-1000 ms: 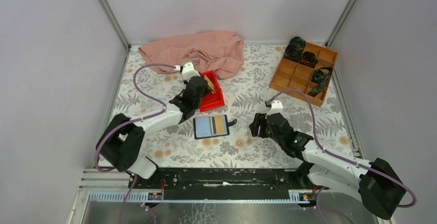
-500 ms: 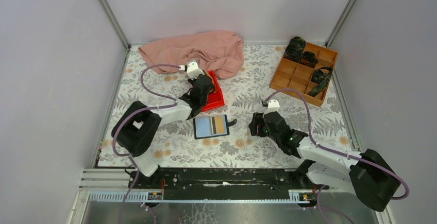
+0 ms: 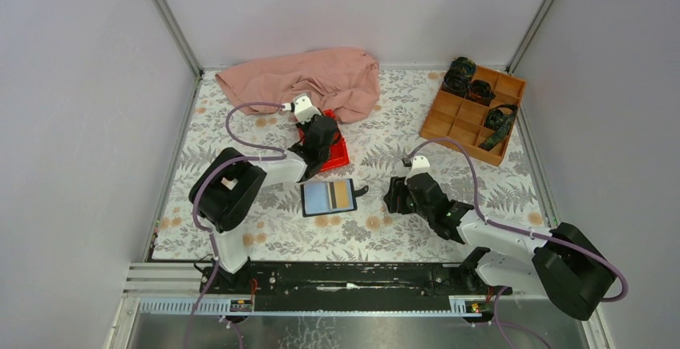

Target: Take the credit cards out of the card holder

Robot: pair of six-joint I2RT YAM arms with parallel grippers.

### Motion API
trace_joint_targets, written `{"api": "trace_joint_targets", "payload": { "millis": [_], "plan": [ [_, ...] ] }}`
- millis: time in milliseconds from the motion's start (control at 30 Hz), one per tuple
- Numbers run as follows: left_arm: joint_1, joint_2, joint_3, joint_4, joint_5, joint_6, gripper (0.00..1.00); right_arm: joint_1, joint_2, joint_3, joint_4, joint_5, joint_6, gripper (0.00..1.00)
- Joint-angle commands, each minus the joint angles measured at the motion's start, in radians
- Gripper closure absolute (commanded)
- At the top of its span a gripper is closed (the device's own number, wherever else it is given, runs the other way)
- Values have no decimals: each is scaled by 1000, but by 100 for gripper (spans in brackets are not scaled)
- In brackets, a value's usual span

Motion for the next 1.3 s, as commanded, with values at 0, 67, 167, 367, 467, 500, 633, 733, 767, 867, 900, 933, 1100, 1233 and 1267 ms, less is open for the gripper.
{"api": "trace_joint_targets", "payload": {
  "millis": [0, 67, 167, 367, 467, 500, 633, 733, 767, 867, 900, 933, 1100, 1233, 1267],
  "plan": [
    [4, 12, 33, 62, -61, 6, 95, -9, 22, 14, 51, -27, -16, 41],
    [7, 13, 30, 58, -50, -4, 87, -9, 26, 13, 52, -32, -18, 42],
    [13, 17, 27, 50, -32, -26, 81, -10, 29, 14, 54, -37, -21, 42],
    [24, 25, 35, 20, -8, -39, 57, -11, 33, 15, 56, -48, -20, 42],
    [26, 6, 21, 16, -8, -36, 57, -10, 35, 15, 58, -54, -20, 43],
    [25, -7, 14, 15, -7, -34, 57, -10, 36, 16, 58, -56, -20, 43],
    [25, -90, -22, 28, 21, -7, 57, -10, 34, 15, 59, -61, -19, 43],
    [13, -162, -33, 11, 77, 68, 57, -10, 26, 17, 55, -68, -17, 43],
    [6, -184, -35, -8, 111, 92, 57, -10, 23, 17, 55, -74, -16, 46],
    [-30, -266, -95, -49, 184, 136, 60, -10, 25, 29, 52, -119, -28, 83],
    [-47, -311, -136, -50, 202, 135, 65, -10, 29, 38, 45, -139, -37, 96],
    [-61, -347, -183, -46, 232, 130, 72, -11, 33, 47, 40, -164, -47, 99],
    [-80, -469, -429, -6, 487, 16, 86, -10, 81, 93, 83, -336, -64, 100],
    [-80, -504, -555, 75, 696, -50, 75, -11, 161, 163, 123, -393, -40, 78],
    [-80, -508, -578, 95, 733, -56, 72, -10, 181, 183, 134, -416, -31, 72]
  ]
}}
